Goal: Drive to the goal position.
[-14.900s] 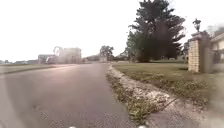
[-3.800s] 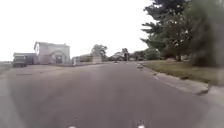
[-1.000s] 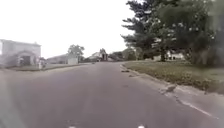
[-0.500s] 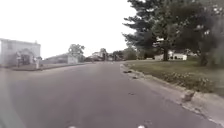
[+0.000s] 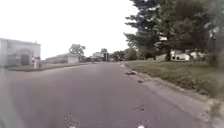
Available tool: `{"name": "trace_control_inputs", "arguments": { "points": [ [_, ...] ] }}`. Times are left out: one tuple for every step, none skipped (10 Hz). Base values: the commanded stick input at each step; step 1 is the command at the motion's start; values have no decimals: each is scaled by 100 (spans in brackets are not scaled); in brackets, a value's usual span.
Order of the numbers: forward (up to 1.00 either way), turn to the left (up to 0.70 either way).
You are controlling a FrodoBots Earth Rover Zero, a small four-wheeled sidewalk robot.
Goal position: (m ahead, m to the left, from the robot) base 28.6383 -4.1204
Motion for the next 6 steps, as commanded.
{"name": "trace_control_inputs", "arguments": {
  "points": [
    [100, 0],
    [100, 0],
    [100, 0],
    [100, 0],
    [100, 0],
    [100, 0]
  ]
}}
